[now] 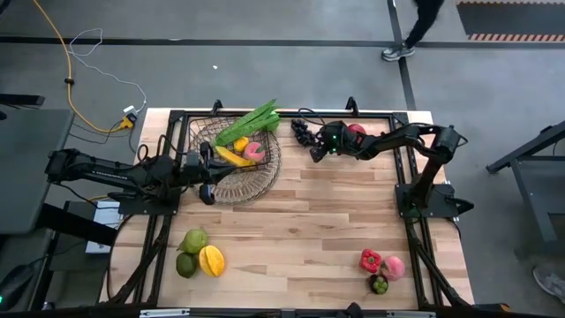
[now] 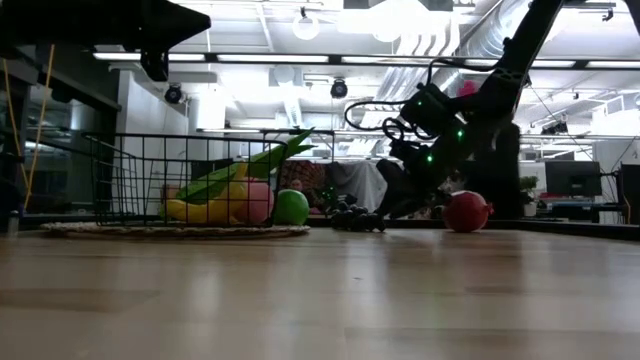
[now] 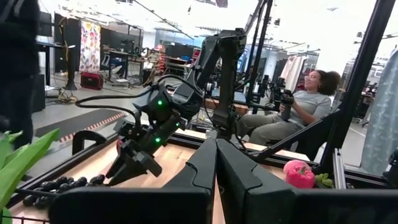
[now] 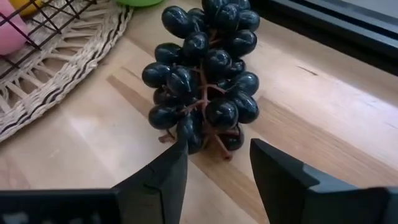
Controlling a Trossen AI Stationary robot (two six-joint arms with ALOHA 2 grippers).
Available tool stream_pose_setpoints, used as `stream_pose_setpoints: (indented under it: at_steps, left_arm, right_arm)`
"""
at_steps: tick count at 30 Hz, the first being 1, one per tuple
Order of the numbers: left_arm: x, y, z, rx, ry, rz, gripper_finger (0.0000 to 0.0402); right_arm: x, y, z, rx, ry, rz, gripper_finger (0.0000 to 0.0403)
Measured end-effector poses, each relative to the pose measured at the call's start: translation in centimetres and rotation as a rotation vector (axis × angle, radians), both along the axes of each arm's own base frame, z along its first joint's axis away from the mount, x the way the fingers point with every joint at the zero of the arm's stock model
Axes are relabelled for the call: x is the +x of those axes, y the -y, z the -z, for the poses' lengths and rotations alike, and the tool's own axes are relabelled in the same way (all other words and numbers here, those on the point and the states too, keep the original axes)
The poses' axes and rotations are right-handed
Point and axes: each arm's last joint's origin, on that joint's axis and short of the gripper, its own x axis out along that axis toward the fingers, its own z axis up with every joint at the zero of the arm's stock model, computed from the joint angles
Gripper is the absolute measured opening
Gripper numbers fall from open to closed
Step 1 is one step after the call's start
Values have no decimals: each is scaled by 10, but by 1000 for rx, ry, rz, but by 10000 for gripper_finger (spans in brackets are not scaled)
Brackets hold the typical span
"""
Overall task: Build produce basket
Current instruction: Put the black grapes into the wire basket
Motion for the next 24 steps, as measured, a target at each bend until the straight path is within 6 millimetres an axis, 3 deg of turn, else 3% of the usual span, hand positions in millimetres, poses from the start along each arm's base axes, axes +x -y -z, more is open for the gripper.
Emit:
stream_pose_setpoints:
  at_steps: [17, 24]
  left_arm:
    - [0, 0, 0, -14, 5, 2, 0]
    - [0, 0, 0, -14, 5, 2, 0]
  right_arm:
    - [1, 0, 4, -46, -41, -49, 165]
    - [3, 2, 17, -48, -66, -46, 165]
